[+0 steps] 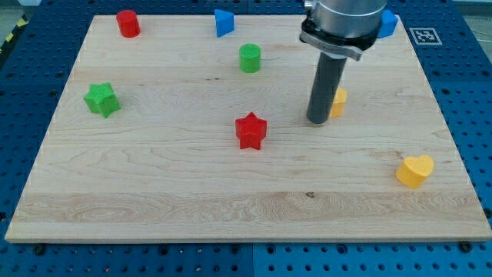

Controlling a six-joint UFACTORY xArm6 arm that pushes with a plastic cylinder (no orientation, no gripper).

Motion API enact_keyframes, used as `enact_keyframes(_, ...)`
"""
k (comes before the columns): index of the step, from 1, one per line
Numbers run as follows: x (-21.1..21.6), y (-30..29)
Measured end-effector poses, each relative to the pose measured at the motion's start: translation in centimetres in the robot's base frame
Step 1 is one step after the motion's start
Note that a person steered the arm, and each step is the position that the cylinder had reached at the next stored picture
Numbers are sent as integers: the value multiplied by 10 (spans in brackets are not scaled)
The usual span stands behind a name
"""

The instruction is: Move the yellow hexagon above the yellow heart

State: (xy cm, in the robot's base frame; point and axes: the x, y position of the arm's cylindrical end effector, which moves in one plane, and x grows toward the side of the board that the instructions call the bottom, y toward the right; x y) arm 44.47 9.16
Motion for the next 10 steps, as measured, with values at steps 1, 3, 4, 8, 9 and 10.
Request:
enact_keyframes(1, -16, -15)
enact_keyframes(3, -21, 0)
enact_keyframes(4, -21, 7)
enact_keyframes(8, -36, 55)
enact_keyframes(9, -36, 84)
enact_keyframes(10, -36, 84)
